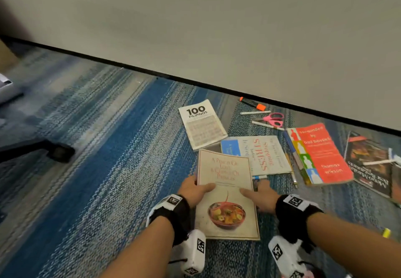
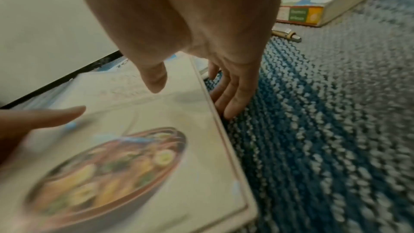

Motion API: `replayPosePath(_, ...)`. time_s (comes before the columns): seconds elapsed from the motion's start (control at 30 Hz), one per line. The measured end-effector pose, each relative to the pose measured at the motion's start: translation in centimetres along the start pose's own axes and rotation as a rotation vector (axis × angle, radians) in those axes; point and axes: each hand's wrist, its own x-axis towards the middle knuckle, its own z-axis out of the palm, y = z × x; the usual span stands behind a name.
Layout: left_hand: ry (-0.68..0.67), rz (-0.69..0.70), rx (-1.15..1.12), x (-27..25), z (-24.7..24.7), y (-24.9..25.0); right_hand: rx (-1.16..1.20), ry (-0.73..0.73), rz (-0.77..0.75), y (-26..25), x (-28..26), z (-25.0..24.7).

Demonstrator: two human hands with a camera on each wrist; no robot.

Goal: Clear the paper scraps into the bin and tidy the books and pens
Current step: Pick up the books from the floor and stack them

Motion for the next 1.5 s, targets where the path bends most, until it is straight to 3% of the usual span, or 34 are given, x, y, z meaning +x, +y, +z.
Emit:
replayPosePath(0.07, 0.003, 0.033, -0.139, -0.2, 0.6, -0.2, 0.069, -0.075, 0.042, 0.3, -0.7, 0.0)
replayPosePath(0.13, 0.014, 0.046, -0.210, -0.3, 0.8, -0.2, -0.026, -0.077, 0.077, 0.4, -0.8, -0.8)
replayPosePath(0.33, 0.129, 0.100, -0.313, -0.4, -0.5, 0.0, -0.544, 0.526, 0.060, 0.3, 4.1, -8.3)
replayPosePath(0.57, 0.306, 0.069, -0.163, 0.9, -2.2, -1.1, -0.518, 0.420, 0.180, 0.6, 8.5, -10.4)
replayPosePath(0.63, 0.307, -0.001, -0.092, 1.8, -2.3, -2.2, -0.499, 0.417, 0.183, 0.9, 8.5, -10.4)
replayPosePath(0.73, 0.287, -0.101, 0.123, 2.7, -2.4, -4.1, -0.396, 0.523, 0.164, 1.7, 8.2, -10.8)
replayPosePath(0.83, 0.283, -0.124, 0.237, 2.5, -2.3, -4.0, -0.241, 0.459, 0.154, 2.1, 7.3, -11.2)
replayPosePath(0.93, 0.266, -0.033, 0.151, 1.9, -1.4, -2.5, -0.348, 0.499, 0.077, 2.2, 6.4, -11.3)
replayPosePath(1.0, 0.236, 0.089, 0.060, 1.3, 0.0, -1.1, -0.458, 0.645, -0.020, 2.2, 5.6, -11.7)
replayPosePath(1.07, 0.173, 0.174, 0.011, 0.8, 2.1, 0.5, -0.415, 0.788, -0.060, 2.9, 4.0, -13.3)
replayPosePath(1.17, 0.057, 0.196, -0.067, 1.2, 5.7, 2.1, -0.405, 0.930, 0.050, 6.0, 1.4, -16.6)
replayPosePath(1.3, -0.044, 0.188, -0.037, 1.6, 10.7, 3.0, -0.397, 0.998, 0.332, 13.5, -2.5, -19.6)
replayPosePath(1.4, -0.107, 0.185, -0.009, 1.6, 14.6, 3.4, -0.403, 0.880, 0.713, 21.0, -5.8, -20.3)
replayPosePath(1.5, -0.146, 0.181, 0.024, 2.0, 18.0, 3.0, -0.277, 0.832, 0.844, 28.0, -8.3, -21.3)
